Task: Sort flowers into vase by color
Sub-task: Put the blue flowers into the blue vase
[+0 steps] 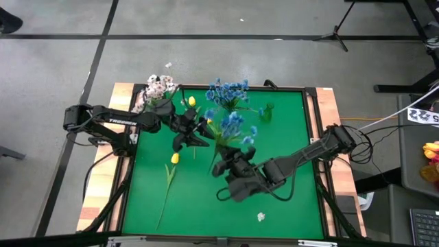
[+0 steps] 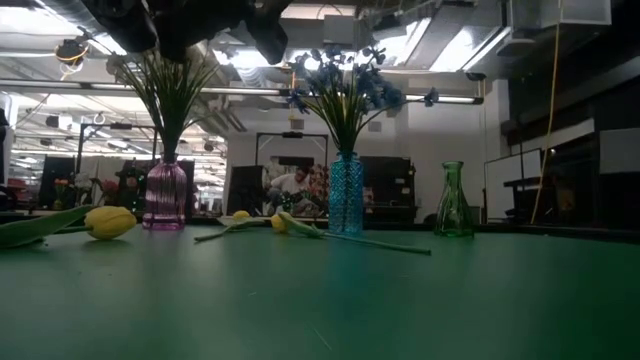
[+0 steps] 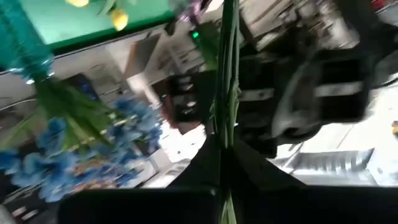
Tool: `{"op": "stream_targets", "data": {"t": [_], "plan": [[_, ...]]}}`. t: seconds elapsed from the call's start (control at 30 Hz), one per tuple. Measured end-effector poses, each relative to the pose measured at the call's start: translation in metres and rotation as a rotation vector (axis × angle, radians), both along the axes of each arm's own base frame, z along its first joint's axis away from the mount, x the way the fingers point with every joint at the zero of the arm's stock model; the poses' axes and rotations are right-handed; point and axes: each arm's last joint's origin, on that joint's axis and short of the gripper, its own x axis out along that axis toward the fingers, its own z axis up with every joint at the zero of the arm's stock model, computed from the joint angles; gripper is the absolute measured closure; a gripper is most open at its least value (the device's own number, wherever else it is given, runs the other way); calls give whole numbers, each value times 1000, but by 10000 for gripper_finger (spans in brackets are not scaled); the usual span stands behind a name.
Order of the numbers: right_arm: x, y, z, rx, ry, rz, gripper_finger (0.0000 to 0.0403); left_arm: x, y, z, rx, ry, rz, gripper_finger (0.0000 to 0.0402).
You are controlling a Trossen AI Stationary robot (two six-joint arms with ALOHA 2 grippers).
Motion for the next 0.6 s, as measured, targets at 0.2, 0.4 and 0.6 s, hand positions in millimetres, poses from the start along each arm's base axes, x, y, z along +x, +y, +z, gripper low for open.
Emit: {"op": "stream_targets", "data": {"t": [0.2, 0.4, 0.6], "plan": [[2, 3, 4, -15, -6, 25, 383, -2, -7, 3, 14, -28, -136, 210], [4, 5, 3, 24, 2, 81, 389, -4, -19, 13, 72, -154, -216, 210], [7, 6, 9, 13, -36, 93, 380, -3, -21, 10, 69, -131, -214, 210]]}}
